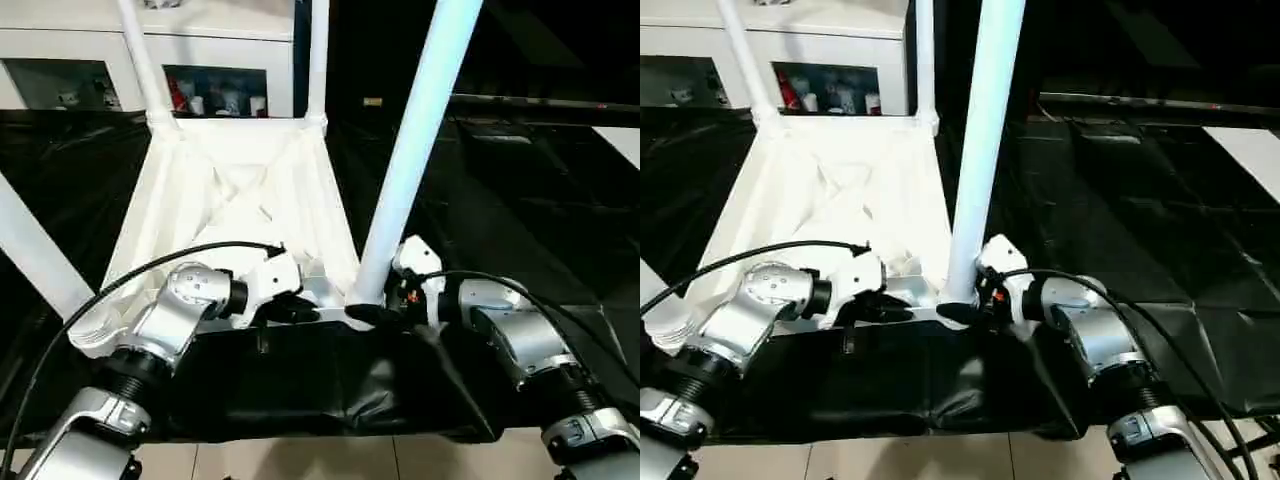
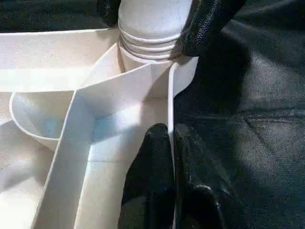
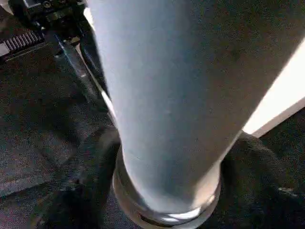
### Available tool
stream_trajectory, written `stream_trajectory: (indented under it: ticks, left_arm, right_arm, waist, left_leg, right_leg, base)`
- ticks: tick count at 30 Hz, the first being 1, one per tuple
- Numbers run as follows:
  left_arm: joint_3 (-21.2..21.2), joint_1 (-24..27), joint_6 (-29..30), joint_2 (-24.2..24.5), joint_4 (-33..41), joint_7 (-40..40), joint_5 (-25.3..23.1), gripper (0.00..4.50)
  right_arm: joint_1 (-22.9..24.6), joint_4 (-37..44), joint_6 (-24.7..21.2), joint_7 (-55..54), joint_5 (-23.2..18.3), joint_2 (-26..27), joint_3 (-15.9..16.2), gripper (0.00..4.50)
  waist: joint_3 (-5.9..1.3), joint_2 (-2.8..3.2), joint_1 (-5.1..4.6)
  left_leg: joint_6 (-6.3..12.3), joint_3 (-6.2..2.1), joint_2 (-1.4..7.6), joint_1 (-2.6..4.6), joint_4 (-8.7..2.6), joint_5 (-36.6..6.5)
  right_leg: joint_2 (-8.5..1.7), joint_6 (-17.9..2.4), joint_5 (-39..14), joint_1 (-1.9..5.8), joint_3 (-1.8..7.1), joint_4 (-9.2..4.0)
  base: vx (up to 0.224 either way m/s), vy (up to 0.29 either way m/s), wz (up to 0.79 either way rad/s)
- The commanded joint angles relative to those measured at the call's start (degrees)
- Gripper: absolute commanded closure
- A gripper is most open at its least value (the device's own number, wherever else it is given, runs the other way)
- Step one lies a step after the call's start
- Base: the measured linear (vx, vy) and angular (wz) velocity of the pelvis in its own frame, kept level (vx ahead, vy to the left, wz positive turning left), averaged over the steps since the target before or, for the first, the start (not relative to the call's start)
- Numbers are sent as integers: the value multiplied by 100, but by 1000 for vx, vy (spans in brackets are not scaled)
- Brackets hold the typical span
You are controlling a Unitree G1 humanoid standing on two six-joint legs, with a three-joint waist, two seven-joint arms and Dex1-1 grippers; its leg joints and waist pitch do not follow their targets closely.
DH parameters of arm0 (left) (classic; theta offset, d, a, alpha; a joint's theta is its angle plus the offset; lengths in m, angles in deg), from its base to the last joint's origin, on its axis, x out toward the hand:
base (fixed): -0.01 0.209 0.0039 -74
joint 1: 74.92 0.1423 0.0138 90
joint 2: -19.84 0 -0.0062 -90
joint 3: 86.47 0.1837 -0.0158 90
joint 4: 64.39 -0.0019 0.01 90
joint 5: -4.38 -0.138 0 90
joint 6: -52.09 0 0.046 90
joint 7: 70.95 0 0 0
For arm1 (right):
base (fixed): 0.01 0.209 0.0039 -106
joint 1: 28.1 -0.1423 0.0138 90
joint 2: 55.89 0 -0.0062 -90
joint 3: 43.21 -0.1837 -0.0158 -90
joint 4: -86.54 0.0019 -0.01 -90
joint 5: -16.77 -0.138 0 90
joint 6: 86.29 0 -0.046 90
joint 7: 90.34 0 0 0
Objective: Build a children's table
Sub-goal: Rotate leg to tighten
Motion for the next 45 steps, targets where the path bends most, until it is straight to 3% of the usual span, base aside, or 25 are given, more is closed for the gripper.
stream_trajectory:
  ticks: [1,6,8,9,10,13,15,16,18,19,20,23,24,26,28,32,35,36,40,45]
  left_arm:
    - [159,152,35,-61,-50,-131,69,450]
    - [150,163,101,-69,-40,-104,80,450]
    - [84,119,157,-184,-173,149,48,450]
    - [84,119,157,-184,-173,149,48,450]
    - [-6,17,201,-360,-392,492,12,450]
    - [-44,-165,302,-616,-701,997,-117,450]
    - [-25,-286,362,-778,-884,1339,-236,450]
    - [-23,-385,429,-930,-1020,1593,-297,450]
    - [-5,-592,521,-1249,-1298,2091,-435,450]
    - [-2,-603,520,-1266,-1313,2115,-443,450]
    - [3,-641,496,-1319,-1376,2187,-476,450]
    - [56,-680,292,-1437,-1512,2160,-522,450]
    - [63,-674,264,-1439,-1523,2148,-530,450]
    - [38,-671,242,-1398,-1551,2148,-534,450]
    - [-9,-655,205,-1297,-1550,2104,-522,450]
    - [-32,-630,114,-1159,-1538,2040,-512,450]
    - [-76,-472,-71,-896,-1330,1576,-359,450]
    - [-104,-333,-238,-741,-1142,1120,-174,450]
    - [-44,-126,-287,-465,-810,436,30,450]
    - [-29,52,-157,-191,-453,-100,247,450]
  right_arm:
    - [-15,35,16,48,5,-13,33,152]
    - [9,-86,109,-252,109,69,-29,178]
    - [-20,-451,321,-960,227,278,-231,181]
    - [-20,-451,321,-960,227,278,-231,182]
    - [-51,-771,330,-1661,242,492,-467,182]
    - [-29,-960,159,-2610,255,818,-722,183]
    - [-8,-1000,-25,-3140,231,1054,-871,183]
    - [-17,-1039,-141,-3552,243,1249,-952,183]
    - [-49,-1126,-213,-4116,369,1632,-904,183]
    - [-50,-1128,-209,-4132,387,1650,-885,183]
    - [-59,-1153,-165,-4166,452,1704,-814,183]
    - [-41,-1144,-36,-4096,454,1899,-683,183]
    - [-18,-1109,-3,-4015,400,1929,-686,127]
    - [1,-1032,3,-3938,291,1923,-800,127]
    - [-46,-987,-35,-3860,155,1841,-974,96]
    - [-92,-885,-119,-3566,130,1626,-950,70]
    - [-36,-513,-300,-2453,55,1075,-707,70]
    - [58,-215,-338,-1683,25,692,-488,70]
    - [198,180,-333,-751,-1,194,-183,70]
    - [228,417,-274,-195,20,-117,2,70]
  waist:
    - [-283,-12,13]
    - [-284,-12,5]
    - [-267,-21,-10]
    - [-250,-16,-33]
    - [-249,-34,-58]
    - [-235,-43,-96]
    - [-233,-30,-107]
    - [-238,15,-105]
    - [-232,-2,-130]
    - [-233,38,-129]
    - [-238,21,-126]
    - [-243,19,-120]
    - [-252,30,-121]
    - [-245,27,-115]
    - [-252,27,-106]
    - [-253,24,-101]
    - [-258,9,-87]
    - [-255,7,-61]
    - [-252,-20,-39]
    - [-260,18,-20]
  left_leg:
    - [294,47,98,35,-295,-1112]
    - [276,47,93,32,-292,-1103]
    - [220,45,94,25,-306,-1233]
    - [140,37,85,21,-326,-1402]
    - [77,31,82,19,-331,-1498]
    - [-35,9,73,17,-349,-1666]
    - [-84,0,63,40,-351,-1775]
    - [-87,-4,68,54,-354,-1787]
    - [-125,0,52,72,-358,-1911]
    - [-137,-12,51,68,-365,-1937]
    - [-124,-8,56,70,-359,-1964]
    - [-52,-5,46,45,-361,-1915]
    - [-19,-3,47,49,-357,-1918]
    - [14,-1,48,45,-361,-1914]
    - [52,-1,55,55,-361,-1948]
    - [69,-2,63,37,-368,-1850]
    - [124,2,67,29,-358,-1823]
    - [228,8,72,13,-348,-1706]
    - [307,25,91,-10,-338,-1547]
    - [311,41,105,23,-324,-1349]
  right_leg:
    - [-241,-1328,-555,286,168,-330]
    - [-238,-1339,-538,290,168,-325]
    - [-250,-1293,-791,275,167,-349]
    - [-255,-1217,-1149,267,164,-385]
    - [-256,-1113,-1444,262,167,-408]
    - [-258,-941,-1900,244,171,-447]
    - [-258,-859,-2081,222,173,-472]
    - [-256,-858,-2001,214,184,-469]
    - [-239,-848,-2065,192,182,-487]
    - [-240,-842,-2085,194,177,-488]
    - [-242,-821,-2039,191,180,-499]
    - [-230,-846,-1809,215,182,-493]
    - [-235,-855,-1769,223,180,-493]
    - [-237,-852,-1810,224,179,-499]
    - [-247,-836,-1913,222,181,-510]
    - [-234,-882,-1720,234,174,-488]
    - [-240,-919,-1639,257,174,-480]
    - [-235,-951,-1470,276,168,-468]
    - [-265,-950,-1570,266,181,-464]
    - [-240,-1180,-1022,251,178,-395]
  base:
    - [0,0,0]
    - [0,0,0]
    - [0,0,0]
    - [0,0,0]
    - [0,0,0]
    - [0,0,0]
    - [0,0,0]
    - [0,0,0]
    - [0,0,0]
    - [0,0,0]
    - [0,0,0]
    - [0,0,0]
    - [0,0,0]
    - [0,0,0]
    - [0,0,0]
    - [0,0,0]
    - [0,0,0]
    - [0,0,0]
    - [0,0,0]
    - [0,0,0]
